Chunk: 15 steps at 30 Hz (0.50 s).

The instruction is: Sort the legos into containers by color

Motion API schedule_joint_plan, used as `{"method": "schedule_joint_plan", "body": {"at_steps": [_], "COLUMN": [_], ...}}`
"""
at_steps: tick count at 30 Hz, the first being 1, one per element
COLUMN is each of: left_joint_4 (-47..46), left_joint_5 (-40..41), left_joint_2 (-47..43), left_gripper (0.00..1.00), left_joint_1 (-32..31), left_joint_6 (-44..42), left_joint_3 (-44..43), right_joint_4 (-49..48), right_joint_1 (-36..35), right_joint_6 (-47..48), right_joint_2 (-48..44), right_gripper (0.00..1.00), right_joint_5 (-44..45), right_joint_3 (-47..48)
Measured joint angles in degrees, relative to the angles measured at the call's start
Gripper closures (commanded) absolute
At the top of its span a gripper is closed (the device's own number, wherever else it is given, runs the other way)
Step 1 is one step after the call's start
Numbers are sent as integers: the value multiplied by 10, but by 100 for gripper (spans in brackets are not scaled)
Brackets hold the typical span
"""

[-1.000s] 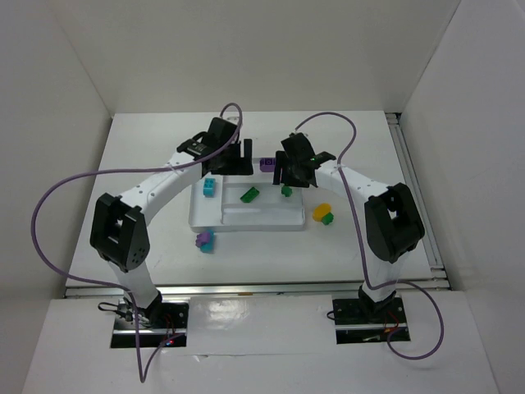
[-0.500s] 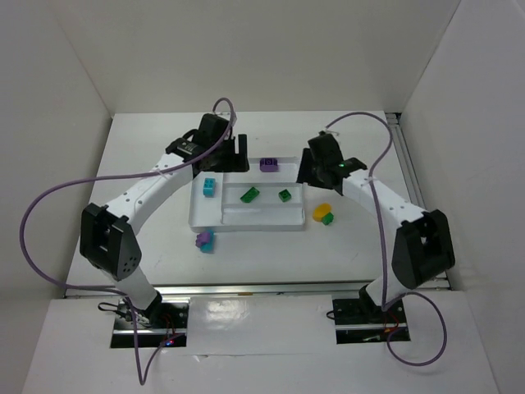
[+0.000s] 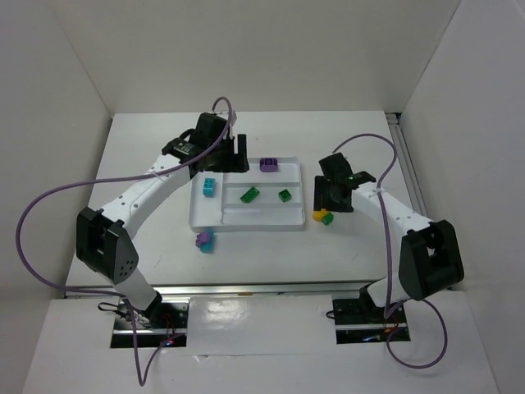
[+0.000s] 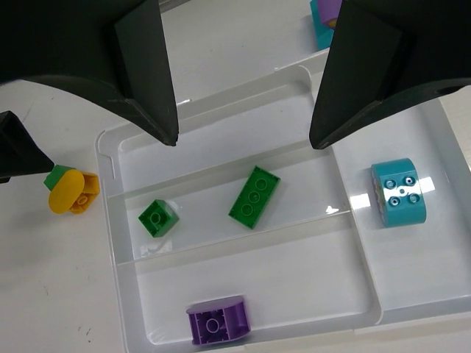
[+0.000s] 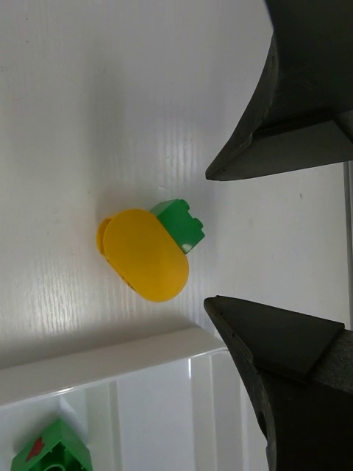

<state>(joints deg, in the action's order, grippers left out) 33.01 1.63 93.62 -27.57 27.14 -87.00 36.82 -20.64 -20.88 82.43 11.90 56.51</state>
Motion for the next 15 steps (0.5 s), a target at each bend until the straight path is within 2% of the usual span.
{"method": "schedule_joint_plan", "body": {"at_steps": [4,8,15], "left_joint_4": [1,12,19], "left_joint_5": [-5,-5,-5], "left_joint_2": [0,1,7], "left_gripper": [16,16,17], "left_joint_1": [-1,-4,-5], "left_joint_6": [0,-2,-4], "left_joint_3": [0,-7,-24], "right_joint_4": [3,3,2], "right_joint_1": [0,-1,-5], "right_joint_6": [19,36,55], "right_joint_2": [1,18,66], "right_gripper": [31,25,25], "right_joint_5": [8,7,0], "right_joint_3": [0,0,-7]}}
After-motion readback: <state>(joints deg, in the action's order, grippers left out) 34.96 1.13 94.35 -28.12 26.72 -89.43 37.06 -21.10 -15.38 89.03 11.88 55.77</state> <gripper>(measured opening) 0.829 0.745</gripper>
